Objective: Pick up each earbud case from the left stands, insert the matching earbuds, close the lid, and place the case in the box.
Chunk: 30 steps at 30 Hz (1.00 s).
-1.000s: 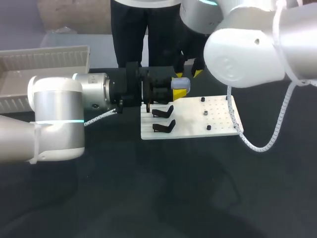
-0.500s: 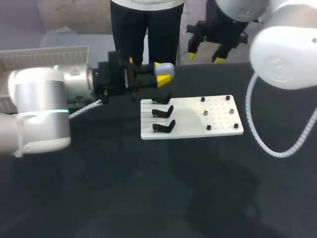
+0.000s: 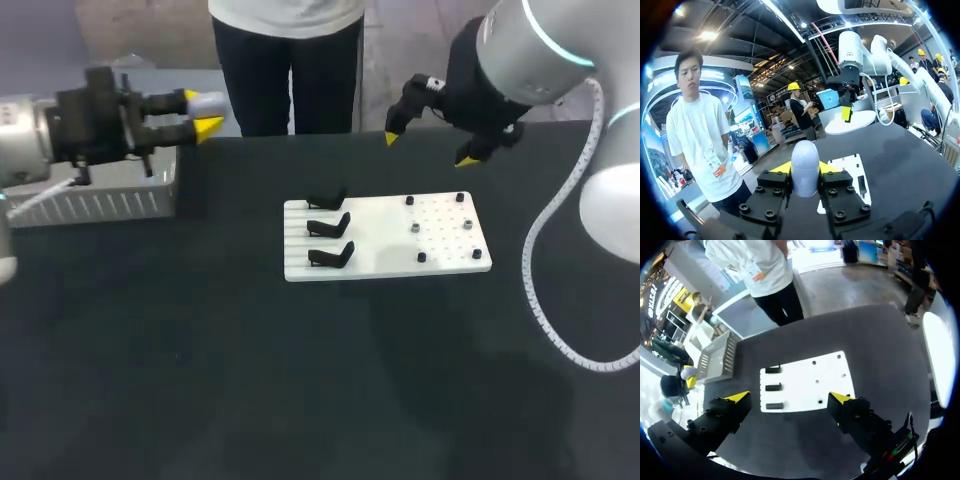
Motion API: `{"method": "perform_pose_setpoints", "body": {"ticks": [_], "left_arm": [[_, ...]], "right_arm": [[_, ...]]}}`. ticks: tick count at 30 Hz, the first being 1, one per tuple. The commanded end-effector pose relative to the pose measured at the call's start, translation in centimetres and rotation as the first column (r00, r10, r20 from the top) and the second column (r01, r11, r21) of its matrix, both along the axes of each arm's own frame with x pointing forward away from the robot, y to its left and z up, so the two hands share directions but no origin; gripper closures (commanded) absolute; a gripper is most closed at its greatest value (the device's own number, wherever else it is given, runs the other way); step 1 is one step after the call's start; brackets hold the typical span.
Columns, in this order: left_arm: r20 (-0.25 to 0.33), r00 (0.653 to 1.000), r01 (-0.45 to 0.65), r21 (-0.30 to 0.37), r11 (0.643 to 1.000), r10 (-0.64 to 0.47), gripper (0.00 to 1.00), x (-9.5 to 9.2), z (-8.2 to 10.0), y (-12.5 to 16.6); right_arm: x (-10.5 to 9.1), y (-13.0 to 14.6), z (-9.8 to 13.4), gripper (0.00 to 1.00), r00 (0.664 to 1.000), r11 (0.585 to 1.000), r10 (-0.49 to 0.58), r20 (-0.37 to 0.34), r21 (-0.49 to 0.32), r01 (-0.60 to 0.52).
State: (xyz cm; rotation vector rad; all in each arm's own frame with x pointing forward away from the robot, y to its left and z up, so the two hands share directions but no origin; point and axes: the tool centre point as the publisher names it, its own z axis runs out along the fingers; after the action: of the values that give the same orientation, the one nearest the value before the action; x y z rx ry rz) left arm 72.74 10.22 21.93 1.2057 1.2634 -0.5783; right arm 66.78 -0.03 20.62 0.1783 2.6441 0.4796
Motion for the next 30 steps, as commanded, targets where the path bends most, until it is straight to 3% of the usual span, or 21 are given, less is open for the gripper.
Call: {"method": "perform_pose_setpoints", "body": {"ticks": [1, 5, 12, 21, 30], "left_arm": [[0.046, 0.979, -0.198, -0.023, 0.98, 0.198, 1.0, -1.7, 0.6, 5.7], [0.086, 0.958, -0.273, -0.005, 0.962, 0.272, 1.0, -0.9, -0.1, 8.5], [0.083, 0.914, -0.402, 0.041, 0.915, 0.398, 1.0, 0.8, -3.1, 11.8], [0.052, 0.857, -0.515, 0.053, 0.856, 0.513, 1.0, 3.8, -6.5, 12.6], [0.039, 0.828, -0.561, 0.066, 0.825, 0.559, 1.0, 6.9, -9.1, 12.9]], "right_arm": [[-0.6, 0.1, -0.4, 0.0, 0.997, 0.999, -0.035, 0.066, 0.005, 0.034], [-1.0, 0.4, -0.7, 0.0, 0.997, 0.999, -0.049, 0.056, 0.013, 0.048], [-1.4, 0.4, -1.3, 0.0, 0.997, 0.997, -0.073, 0.037, 0.019, 0.072], [-1.2, 0.1, -1.9, 0.0, 0.996, 0.996, -0.086, 0.014, 0.018, 0.085], [-0.8, 0.0, -2.5, 0.0, 0.997, 0.997, -0.082, -0.011, 0.007, 0.083]]}}
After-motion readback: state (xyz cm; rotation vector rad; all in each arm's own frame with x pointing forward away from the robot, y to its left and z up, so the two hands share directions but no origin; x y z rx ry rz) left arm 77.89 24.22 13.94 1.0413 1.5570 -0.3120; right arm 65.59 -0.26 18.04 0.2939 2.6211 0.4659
